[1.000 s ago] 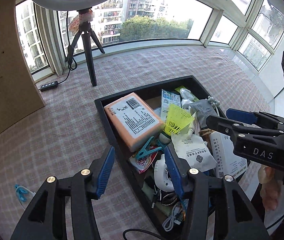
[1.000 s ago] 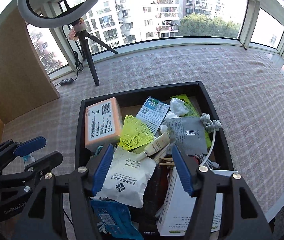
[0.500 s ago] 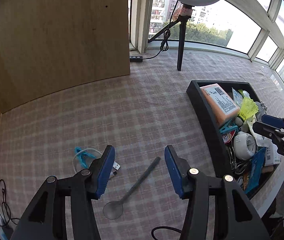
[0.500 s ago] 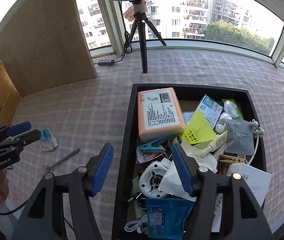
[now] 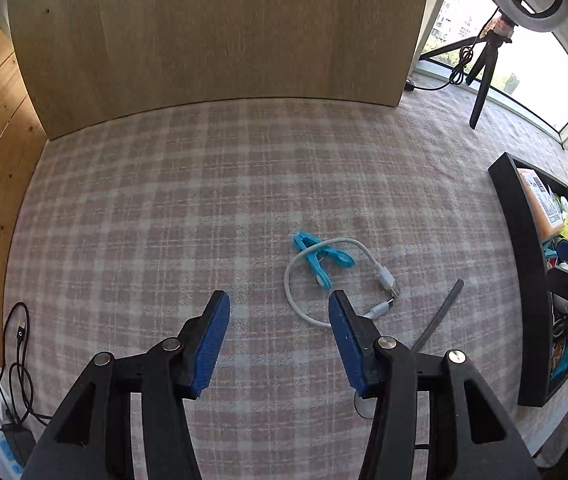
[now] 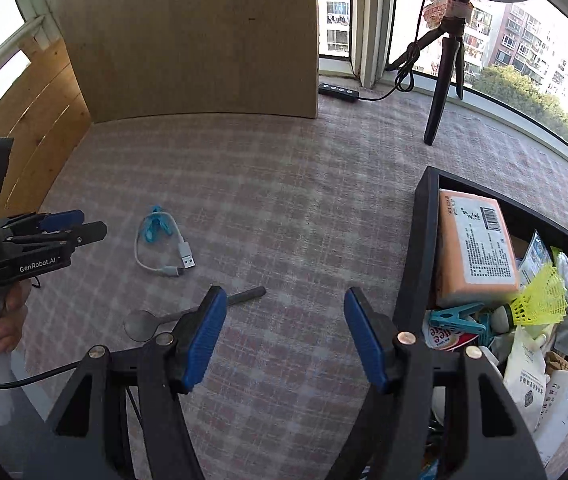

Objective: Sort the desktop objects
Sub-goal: 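Move both grippers back to the white cable with blue clip, then grasp the grey spoon handle with the left gripper while the right grasps the white cable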

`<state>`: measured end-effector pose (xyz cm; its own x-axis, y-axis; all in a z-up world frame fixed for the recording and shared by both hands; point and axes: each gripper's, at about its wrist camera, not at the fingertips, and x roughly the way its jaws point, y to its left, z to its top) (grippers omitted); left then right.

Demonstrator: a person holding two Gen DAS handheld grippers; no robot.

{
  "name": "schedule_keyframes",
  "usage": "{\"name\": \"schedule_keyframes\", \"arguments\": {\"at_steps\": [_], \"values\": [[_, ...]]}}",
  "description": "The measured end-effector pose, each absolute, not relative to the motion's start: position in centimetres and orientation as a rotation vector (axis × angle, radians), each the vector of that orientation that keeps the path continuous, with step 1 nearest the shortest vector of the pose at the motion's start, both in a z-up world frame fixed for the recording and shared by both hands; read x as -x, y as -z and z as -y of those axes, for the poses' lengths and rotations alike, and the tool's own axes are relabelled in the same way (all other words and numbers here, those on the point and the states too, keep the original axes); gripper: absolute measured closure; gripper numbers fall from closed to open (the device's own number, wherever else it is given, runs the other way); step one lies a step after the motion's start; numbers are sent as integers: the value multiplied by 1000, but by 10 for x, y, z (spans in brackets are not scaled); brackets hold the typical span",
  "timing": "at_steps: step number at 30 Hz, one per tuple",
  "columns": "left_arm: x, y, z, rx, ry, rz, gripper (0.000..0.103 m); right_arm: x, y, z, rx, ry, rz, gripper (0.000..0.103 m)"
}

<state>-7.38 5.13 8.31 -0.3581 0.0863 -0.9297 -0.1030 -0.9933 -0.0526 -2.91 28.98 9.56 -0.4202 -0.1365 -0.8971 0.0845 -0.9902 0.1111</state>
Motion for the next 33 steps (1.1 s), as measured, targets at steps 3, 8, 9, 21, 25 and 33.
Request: {"name": "schedule_keyframes", "arguments": {"at_steps": [3,8,9,21,25,33], "values": [[77,-72,-51,1719,-2482,-53,56,46,-88,-270,-1615,2491,59,43],[85,-62,-55,1729,-2428,-33,56,71,-75,-242,-1618,2424,4,43],[87,-61,-57,1732,-2428,-36,56,75,-71,-238,-1623,2413,-4,43],[97,-36,-73,1823,-2432,53,68,57,-28,-262,-1818,2358,155,49],[96,-37,-77,1811,-2430,70,68,51,-21,-277,-1861,2370,268,49],[102,-47,-86,1748,-2463,-35,66,41,-17,-287,-1868,2375,302,49]]}}
